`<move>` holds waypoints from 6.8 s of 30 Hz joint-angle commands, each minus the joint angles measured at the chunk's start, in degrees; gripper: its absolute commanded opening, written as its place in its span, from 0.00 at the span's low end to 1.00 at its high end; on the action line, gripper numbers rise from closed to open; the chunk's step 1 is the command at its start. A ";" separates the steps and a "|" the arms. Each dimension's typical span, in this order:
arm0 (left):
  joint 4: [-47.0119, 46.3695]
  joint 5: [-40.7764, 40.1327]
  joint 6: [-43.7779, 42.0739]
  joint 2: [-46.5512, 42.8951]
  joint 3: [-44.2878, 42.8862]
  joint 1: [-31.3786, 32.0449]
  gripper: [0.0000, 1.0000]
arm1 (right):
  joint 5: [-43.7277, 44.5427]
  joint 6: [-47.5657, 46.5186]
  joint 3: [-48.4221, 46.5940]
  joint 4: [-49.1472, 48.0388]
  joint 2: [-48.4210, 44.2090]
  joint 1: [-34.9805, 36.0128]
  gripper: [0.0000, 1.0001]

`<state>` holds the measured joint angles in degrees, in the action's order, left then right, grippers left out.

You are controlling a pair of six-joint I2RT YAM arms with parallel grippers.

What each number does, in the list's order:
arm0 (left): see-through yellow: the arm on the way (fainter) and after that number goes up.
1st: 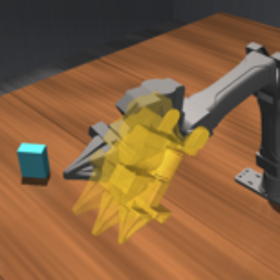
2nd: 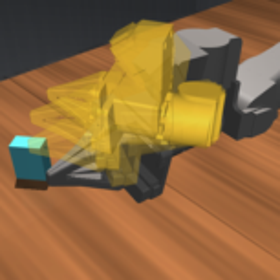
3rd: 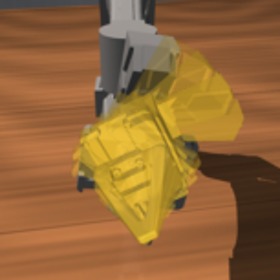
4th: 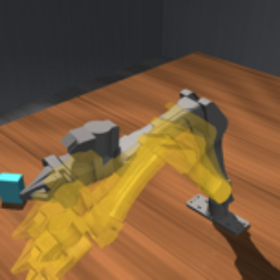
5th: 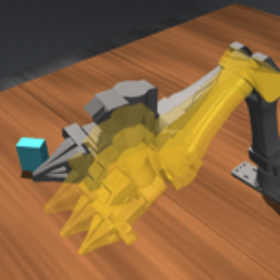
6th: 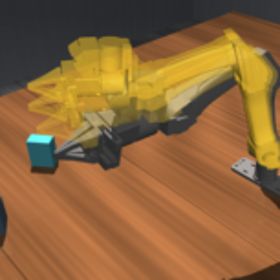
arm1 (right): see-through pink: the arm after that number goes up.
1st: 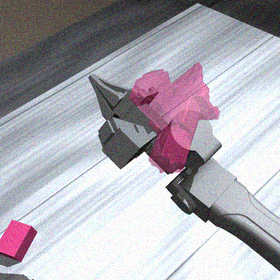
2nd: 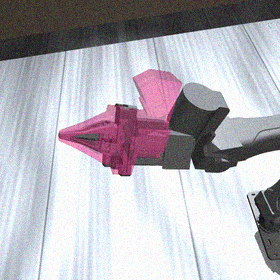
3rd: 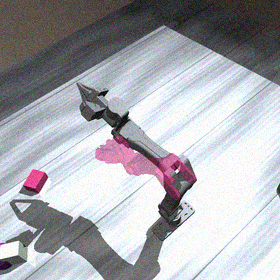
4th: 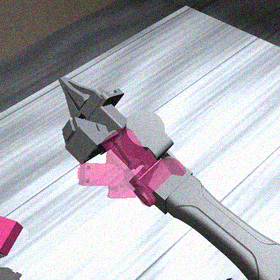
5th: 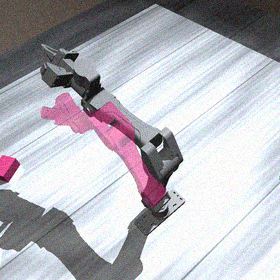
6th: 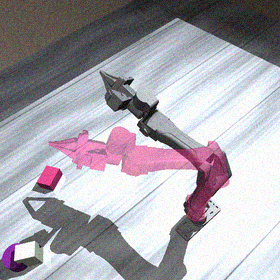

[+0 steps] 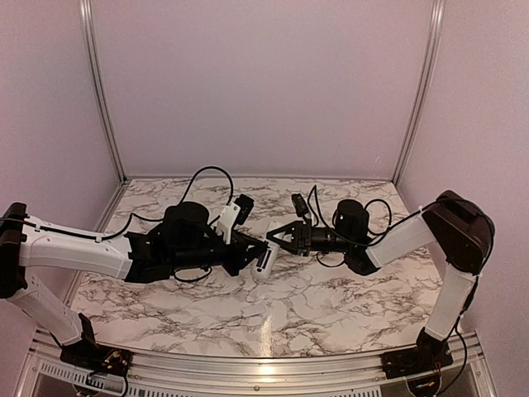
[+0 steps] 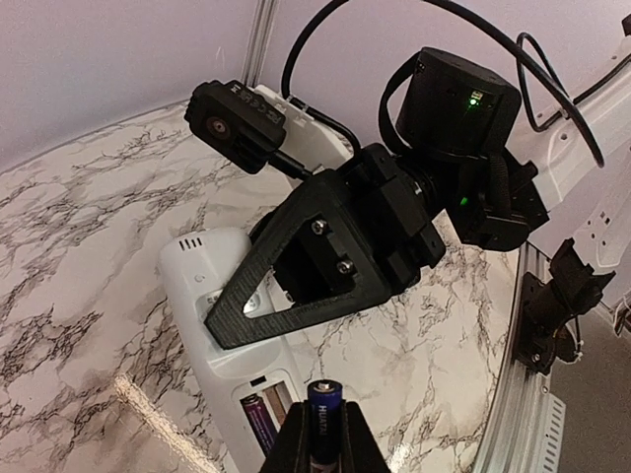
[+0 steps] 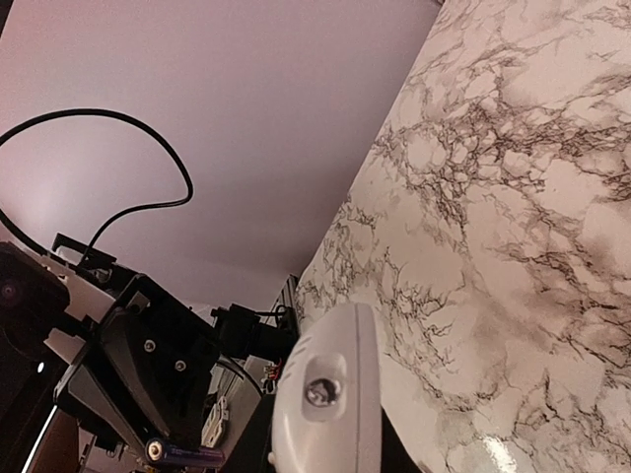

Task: Load the batteries into the remote control
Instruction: Place the battery in the battery compartment, then load the battery into the battery compartment.

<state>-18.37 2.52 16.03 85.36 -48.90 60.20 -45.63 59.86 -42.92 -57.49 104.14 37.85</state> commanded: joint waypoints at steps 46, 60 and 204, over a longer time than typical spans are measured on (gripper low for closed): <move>-5.64 -10.65 -5.78 4.73 -0.42 2.11 0.13 | 0.19 9.89 -0.44 -11.84 -2.45 0.99 0.00; -5.32 -10.99 -5.73 2.61 0.88 2.11 0.30 | -0.72 8.49 -0.87 -10.44 -2.49 0.49 0.00; 40.68 -12.12 -53.04 15.43 -16.01 11.40 0.09 | -9.13 -17.98 -10.29 24.28 -6.37 6.69 0.00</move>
<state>17.54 -10.17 -37.67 96.23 -64.62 70.59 -51.62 39.35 -48.07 -25.34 101.21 43.77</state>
